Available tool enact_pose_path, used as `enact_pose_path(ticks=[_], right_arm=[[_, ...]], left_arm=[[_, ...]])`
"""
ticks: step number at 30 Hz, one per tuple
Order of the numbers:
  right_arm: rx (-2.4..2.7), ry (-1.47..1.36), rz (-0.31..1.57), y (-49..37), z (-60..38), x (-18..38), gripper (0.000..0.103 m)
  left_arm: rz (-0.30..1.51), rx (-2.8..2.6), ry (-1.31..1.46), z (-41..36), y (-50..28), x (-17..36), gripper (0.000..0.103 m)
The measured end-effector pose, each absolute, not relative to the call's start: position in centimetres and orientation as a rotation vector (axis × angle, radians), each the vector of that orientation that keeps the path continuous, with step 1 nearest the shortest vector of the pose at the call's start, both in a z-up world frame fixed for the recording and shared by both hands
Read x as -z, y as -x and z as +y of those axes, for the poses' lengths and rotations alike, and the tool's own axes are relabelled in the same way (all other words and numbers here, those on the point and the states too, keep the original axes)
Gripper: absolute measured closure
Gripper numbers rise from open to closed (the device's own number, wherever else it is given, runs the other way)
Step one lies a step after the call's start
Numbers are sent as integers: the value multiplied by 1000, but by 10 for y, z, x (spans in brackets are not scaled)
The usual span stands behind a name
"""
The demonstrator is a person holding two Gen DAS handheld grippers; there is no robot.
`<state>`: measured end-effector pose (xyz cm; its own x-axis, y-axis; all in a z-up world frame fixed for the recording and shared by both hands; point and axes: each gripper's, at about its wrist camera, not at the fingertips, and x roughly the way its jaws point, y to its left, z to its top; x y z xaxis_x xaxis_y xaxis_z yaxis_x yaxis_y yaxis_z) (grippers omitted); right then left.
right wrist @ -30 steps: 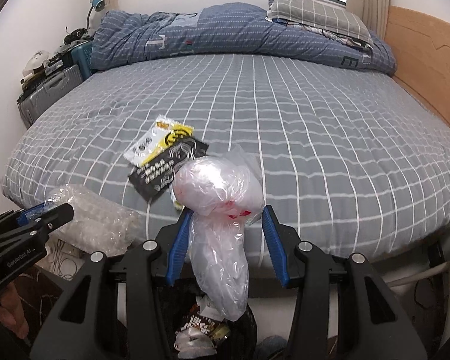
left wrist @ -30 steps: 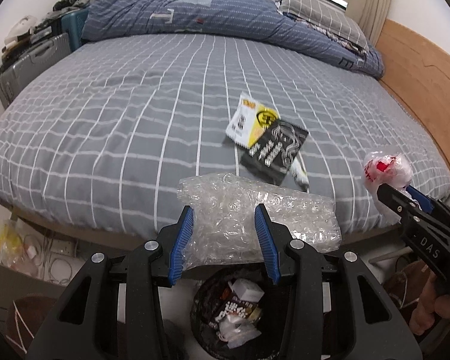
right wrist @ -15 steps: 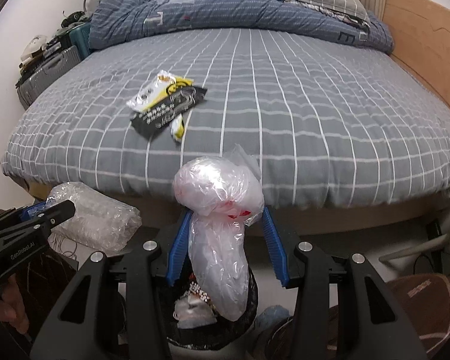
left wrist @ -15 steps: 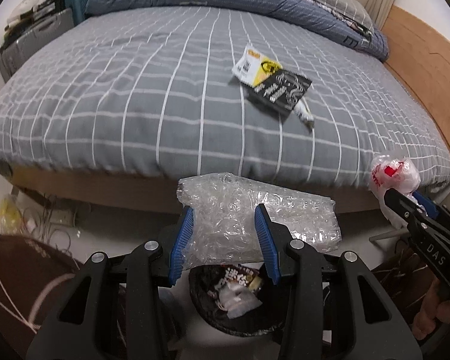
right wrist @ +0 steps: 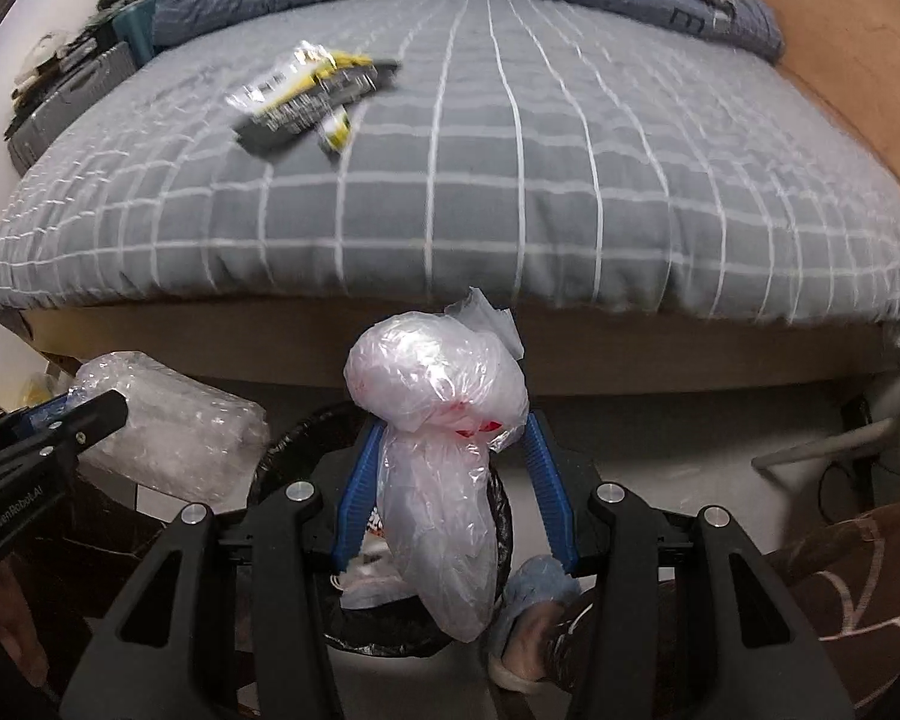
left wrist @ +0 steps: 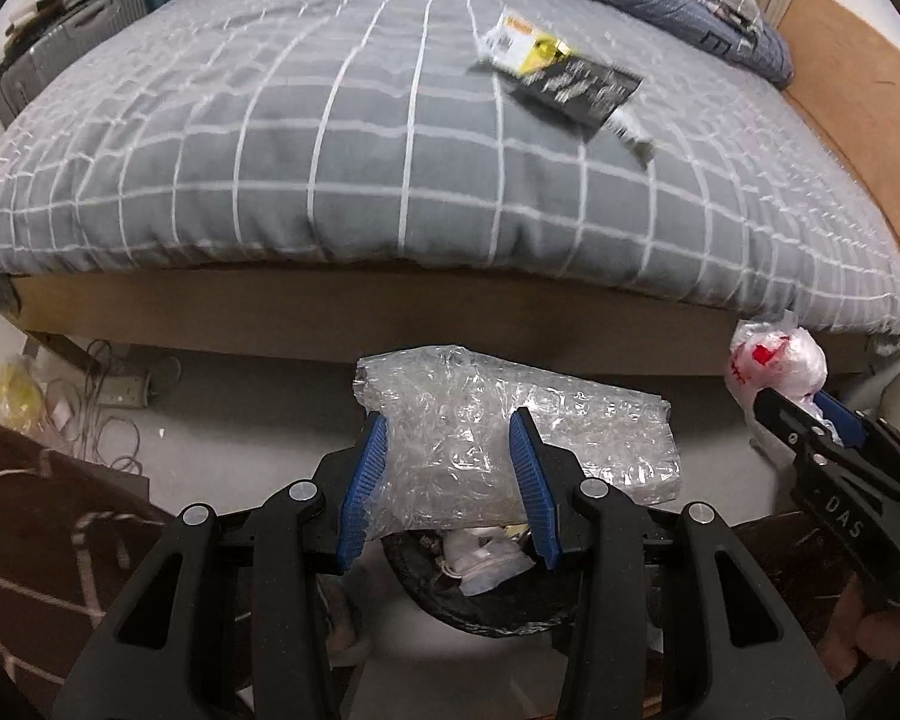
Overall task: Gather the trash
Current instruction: 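Lift the bubble wrap and plastic bag and carry them over the black bin, then open the right tool to drop the plastic bag into the bin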
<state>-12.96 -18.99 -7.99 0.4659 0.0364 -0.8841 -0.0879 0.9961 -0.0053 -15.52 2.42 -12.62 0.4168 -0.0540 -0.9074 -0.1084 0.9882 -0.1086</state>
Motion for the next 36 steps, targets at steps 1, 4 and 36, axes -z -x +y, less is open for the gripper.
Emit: enact_pose_path(ticks=[1,4,36], right_arm=[[-73,58,1095,128,-191,87,58],[-75,51,1140,123,-192,105,58],[-141,93,1231,92,-152,153,29]], left_arm=[[1151,-39,151,24,154,132,61],[1198,-50,135,25,150,154,61],[1268,-195,126,73,137,203,62]])
